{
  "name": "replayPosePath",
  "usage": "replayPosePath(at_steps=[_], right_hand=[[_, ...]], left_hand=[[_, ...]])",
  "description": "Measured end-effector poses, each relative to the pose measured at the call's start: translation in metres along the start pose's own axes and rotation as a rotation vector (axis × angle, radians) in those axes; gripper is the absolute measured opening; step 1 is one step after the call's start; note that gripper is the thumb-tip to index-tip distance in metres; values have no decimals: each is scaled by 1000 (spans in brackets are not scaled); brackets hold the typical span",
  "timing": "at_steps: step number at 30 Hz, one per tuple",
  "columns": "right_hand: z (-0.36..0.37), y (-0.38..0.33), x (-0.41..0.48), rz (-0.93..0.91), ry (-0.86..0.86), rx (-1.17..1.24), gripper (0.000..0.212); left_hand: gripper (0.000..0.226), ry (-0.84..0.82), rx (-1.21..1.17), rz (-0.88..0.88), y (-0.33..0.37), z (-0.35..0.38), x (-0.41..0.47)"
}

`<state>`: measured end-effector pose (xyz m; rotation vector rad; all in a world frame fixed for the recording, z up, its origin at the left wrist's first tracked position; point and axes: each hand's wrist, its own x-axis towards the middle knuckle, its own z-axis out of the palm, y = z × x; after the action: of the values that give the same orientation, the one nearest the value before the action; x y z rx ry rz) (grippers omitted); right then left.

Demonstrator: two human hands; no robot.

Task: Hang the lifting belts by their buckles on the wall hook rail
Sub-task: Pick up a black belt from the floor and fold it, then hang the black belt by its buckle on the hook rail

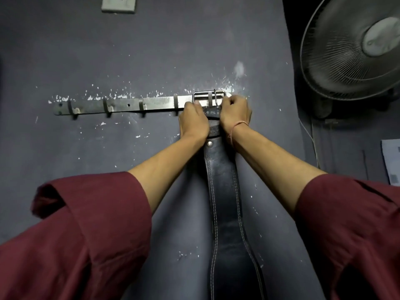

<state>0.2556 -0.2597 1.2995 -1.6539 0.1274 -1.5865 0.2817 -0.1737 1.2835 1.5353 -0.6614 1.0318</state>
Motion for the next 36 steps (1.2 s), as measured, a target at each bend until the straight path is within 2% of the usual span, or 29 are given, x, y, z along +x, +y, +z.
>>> replayPosePath(at_steps=[4,9,11,14,17,21,25,31,36], right_hand=[[6,7,-2,-18,46,-34,33],[5,27,-22,-72,56,43,40],[3,28,-33,-69,1,63,37],[-4,37,-58,-79,-137,154,45],[-16,55,-95,-44,-210,192,48],[-29,94,-157,10,-223,162,40],[-40,122,-214,14,-194,18,39],[-65,120,-299,14,-119,-167,35],[-96,126,-402,198,-328,-102,30]], left_hand=[[39,-15,-25,16,-10,3,-1],[17,1,-171,110,-22,2,-25],[23,4,-219,91,-23,-2,-32],[35,-31,-236,27,-31,-10,-51],[35,-39,-239,-4,-53,-19,-81],[23,-35,-195,7,-85,-27,-131],[19,-81,-147,15,-108,-40,-185],[22,-208,-134,-44,-132,-83,-270],[15,-356,-121,-165,-162,-133,-363]])
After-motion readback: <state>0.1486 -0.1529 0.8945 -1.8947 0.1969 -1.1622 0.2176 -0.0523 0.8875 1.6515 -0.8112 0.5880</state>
